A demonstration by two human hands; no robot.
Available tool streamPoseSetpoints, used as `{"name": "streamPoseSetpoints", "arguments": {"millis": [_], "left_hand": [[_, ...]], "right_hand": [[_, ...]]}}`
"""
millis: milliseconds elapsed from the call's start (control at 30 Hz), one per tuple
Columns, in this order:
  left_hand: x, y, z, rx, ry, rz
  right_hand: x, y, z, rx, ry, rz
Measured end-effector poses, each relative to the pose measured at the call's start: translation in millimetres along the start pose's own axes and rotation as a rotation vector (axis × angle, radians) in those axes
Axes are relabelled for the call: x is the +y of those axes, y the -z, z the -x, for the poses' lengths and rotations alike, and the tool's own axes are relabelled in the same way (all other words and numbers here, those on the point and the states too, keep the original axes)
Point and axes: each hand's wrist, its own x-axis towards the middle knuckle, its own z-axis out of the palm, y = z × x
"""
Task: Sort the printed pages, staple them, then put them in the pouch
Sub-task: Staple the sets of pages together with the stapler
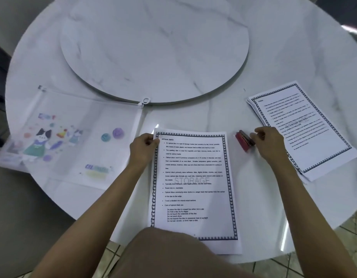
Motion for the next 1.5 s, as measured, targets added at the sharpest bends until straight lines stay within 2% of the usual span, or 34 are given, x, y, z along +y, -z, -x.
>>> {"name": "streamPoseSetpoints", "arguments": {"millis": [100,233,400,600,767,867,967,1100,1233,1500], "left_hand": [[-0.4,0.2,0.2,0.000,-0.007,-0.008],[-0.7,0.5,-0.8,0.000,-0.005,-0.025],[-1.1,0.1,-1.1,-0.003,-0.001,-0.026],[-1.5,0.6,-1.3,-0.005,-0.004,0.006],[-3.6,1.4,-2.4,0.001,0.000,0.030],[-4.2,2.0,-0.5,0.008,-0.027,0.045],[-3.5,2.1,2.9,0.018,-0.071,0.051],[-0.6,3.5,6.8,0.023,-0.111,0.048],[2.9,4.9,10.7,0.015,-0.150,0.054],[8.4,7.1,19.0,0.004,-0.186,0.091]], "right_hand": [[-1.4,-8.5,-0.9,-0.089,0.020,0.043],[-13.0,-11.1,4.4,-0.082,0.072,0.022],[-18.4,-19.0,13.5,-0.219,0.109,0.220],[-20.6,-17.2,13.2,-0.204,0.099,0.219],[-49.7,-12.1,21.0,-0.189,0.121,-0.128],[-73.4,-12.8,32.9,-0.295,0.115,-0.539],[-90.8,-16.2,42.0,-0.365,0.119,-0.843],[-101.9,-16.2,43.4,-0.565,0.068,-1.326],[-107.5,-18.9,44.1,-0.695,0.136,-1.447],[-110.1,-23.7,45.1,-0.738,0.198,-1.480]]}}
